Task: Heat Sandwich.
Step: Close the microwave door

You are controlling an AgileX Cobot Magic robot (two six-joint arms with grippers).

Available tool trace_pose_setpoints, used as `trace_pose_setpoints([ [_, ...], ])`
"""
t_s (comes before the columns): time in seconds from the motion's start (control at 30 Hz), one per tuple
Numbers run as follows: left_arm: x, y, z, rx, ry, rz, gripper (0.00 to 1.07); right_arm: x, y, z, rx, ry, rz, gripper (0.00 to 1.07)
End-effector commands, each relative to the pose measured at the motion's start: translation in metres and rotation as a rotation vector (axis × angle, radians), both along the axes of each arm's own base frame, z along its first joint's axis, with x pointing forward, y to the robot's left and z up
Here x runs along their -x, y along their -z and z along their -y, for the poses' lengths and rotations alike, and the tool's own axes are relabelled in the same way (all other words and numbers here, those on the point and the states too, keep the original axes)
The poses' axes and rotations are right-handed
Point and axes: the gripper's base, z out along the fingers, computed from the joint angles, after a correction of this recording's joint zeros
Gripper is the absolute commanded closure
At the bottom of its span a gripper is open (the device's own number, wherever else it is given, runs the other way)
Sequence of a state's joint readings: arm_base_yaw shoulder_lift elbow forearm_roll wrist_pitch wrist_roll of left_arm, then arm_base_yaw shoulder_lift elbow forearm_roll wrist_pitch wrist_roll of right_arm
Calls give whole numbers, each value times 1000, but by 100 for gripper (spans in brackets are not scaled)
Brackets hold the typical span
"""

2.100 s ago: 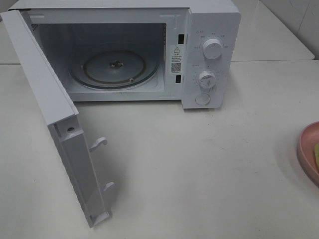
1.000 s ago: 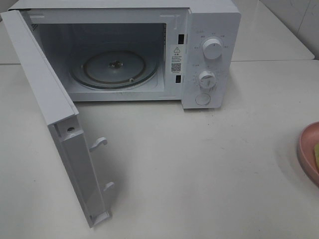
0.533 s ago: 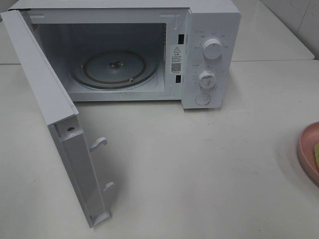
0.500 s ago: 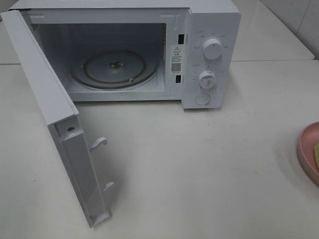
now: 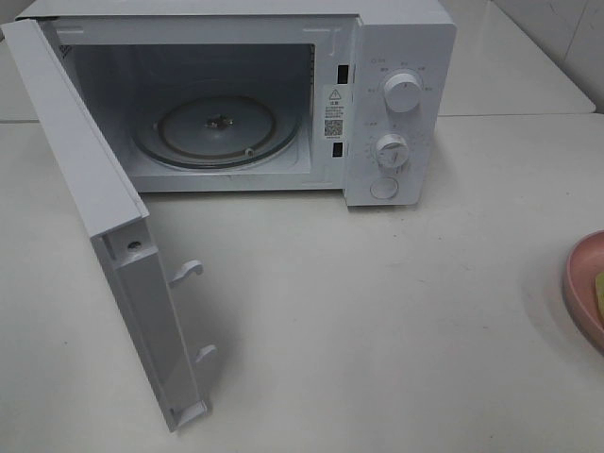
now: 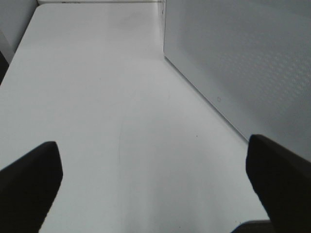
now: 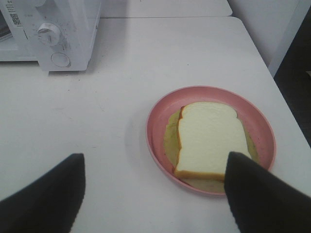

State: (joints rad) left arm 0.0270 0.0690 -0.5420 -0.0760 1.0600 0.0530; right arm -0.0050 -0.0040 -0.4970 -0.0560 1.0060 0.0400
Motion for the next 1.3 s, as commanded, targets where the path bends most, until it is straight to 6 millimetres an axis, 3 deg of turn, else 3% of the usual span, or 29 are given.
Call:
trace_pose_setpoints([
  [0.03, -5, -11, 0, 8, 3, 44, 12, 4, 0, 0, 5, 5, 37, 31],
  [0.1, -12, -15, 0, 10, 1, 38, 20, 4, 0, 0, 5, 5, 37, 31],
  [0.13, -20, -16, 0, 11, -1, 23, 34, 4, 0, 0, 5, 5, 37, 31],
  [0.17, -20, -16, 0, 11, -1, 23, 34, 4, 0, 0, 5, 5, 37, 31],
  [0.23, -27, -18, 0, 12, -3, 18, 52, 4, 0, 0, 5, 5, 37, 31],
  [0.27, -33, -19, -1, 13, -5, 25, 70, 4, 0, 0, 5, 5, 37, 31],
  [0.3, -37, -20, -1, 14, -7, 26, 80, 4, 0, 0, 5, 5, 37, 31],
  [0.33, -37, -20, -1, 14, -7, 26, 80, 4, 0, 0, 5, 5, 37, 31],
  [0.43, -52, -23, -2, 13, -12, 30, 107, 4, 0, 0, 5, 5, 37, 31],
  [0.7, -83, -27, -5, -9, -31, 76, 107, 4, 0, 0, 5, 5, 37, 31],
  [0.8, -98, -20, -6, -16, -36, 113, 107, 4, 0, 0, 5, 5, 37, 31],
  [1.0, -123, 14, -8, -29, -50, 181, 107, 4, 0, 0, 5, 5, 37, 31],
  [1.03, -127, 27, -9, -31, -56, 206, 107, 4, 0, 0, 5, 5, 37, 31],
  [1.2, -135, 53, -11, -36, -71, 279, 107, 4, 0, 0, 5, 5, 37, 31],
  [1.3, -138, 58, -11, -35, -78, 311, 107, 4, 0, 0, 5, 5, 37, 31],
])
